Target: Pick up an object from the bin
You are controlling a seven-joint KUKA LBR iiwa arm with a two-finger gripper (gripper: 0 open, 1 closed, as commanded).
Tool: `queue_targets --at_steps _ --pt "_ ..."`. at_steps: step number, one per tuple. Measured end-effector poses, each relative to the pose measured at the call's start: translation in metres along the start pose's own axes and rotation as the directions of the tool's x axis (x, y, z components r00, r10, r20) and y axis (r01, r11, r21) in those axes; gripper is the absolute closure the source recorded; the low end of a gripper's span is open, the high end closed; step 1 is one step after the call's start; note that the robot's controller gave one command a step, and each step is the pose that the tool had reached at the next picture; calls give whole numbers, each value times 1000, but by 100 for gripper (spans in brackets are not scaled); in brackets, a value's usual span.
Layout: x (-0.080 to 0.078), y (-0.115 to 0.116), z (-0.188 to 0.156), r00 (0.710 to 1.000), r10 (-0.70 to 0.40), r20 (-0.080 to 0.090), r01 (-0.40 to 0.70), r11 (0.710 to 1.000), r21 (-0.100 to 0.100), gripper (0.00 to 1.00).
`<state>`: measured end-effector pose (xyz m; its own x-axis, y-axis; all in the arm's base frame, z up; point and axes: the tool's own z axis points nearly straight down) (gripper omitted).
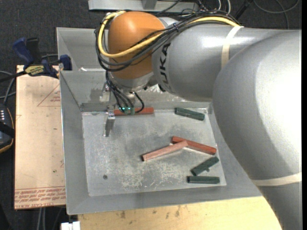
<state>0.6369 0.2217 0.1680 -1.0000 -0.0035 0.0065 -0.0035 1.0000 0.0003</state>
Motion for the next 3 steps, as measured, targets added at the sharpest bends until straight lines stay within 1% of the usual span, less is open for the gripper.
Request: queue_targets --at_steps 1,2,3 --pt "-2 -1 -5 1000 3 7 -3 1000 -1 0" --pt "-8 -20 16 988 -154 16 154 988 -3 0" --pt "-10 -56 47 942 -334 2 334 942 3 0"
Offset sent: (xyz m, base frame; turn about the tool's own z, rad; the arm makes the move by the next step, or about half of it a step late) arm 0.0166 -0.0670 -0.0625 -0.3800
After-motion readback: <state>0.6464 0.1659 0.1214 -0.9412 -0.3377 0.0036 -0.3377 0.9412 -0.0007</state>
